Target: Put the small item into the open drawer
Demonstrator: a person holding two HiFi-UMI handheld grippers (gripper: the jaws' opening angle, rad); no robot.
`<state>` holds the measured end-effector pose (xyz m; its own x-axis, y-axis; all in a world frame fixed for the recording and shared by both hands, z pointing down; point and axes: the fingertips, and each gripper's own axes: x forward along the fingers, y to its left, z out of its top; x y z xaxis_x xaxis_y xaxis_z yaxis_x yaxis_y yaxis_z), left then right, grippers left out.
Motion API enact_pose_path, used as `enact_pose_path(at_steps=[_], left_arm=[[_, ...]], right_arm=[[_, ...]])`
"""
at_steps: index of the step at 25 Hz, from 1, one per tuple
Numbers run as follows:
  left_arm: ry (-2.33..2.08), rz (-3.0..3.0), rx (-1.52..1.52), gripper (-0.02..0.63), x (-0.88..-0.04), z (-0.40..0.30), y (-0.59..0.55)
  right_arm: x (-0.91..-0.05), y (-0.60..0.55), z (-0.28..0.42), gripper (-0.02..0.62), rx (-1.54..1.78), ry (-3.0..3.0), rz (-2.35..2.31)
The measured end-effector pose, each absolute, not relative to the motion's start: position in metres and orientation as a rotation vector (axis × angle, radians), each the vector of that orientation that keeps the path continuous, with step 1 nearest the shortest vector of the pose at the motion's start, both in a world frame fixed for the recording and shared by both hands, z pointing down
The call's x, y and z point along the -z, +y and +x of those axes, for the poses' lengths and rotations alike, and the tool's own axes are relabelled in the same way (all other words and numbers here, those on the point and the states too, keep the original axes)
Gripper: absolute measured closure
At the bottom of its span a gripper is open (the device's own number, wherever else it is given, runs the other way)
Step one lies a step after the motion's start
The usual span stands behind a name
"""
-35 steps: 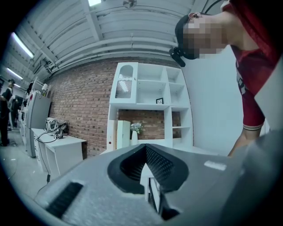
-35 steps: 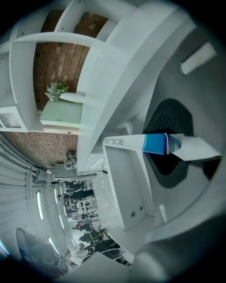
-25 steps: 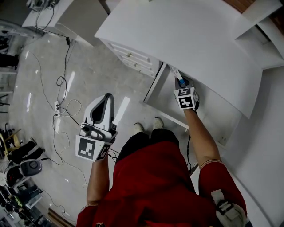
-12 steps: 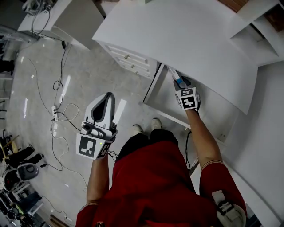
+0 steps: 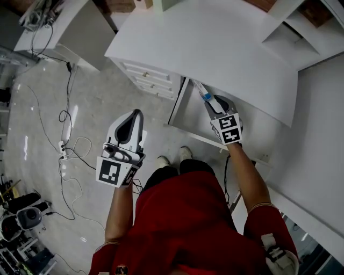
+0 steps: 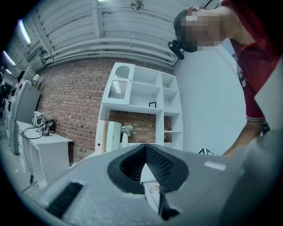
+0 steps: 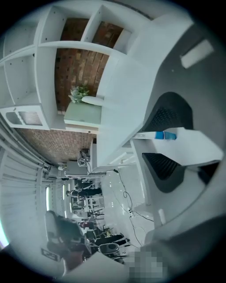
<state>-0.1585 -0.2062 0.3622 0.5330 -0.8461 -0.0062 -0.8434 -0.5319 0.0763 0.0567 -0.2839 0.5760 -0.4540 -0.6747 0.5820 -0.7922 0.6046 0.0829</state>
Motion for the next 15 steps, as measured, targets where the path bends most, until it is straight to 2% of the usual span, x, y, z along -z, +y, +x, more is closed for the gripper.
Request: enact_pose_path(at_steps=[15], left_arm=[[-1.315,2.856,0.115,0.607,-0.328,-0.126,-0.184]], right_arm=[[-0.375,-0.207,-0.018,0.526,-0.021,-2.714,1.169]])
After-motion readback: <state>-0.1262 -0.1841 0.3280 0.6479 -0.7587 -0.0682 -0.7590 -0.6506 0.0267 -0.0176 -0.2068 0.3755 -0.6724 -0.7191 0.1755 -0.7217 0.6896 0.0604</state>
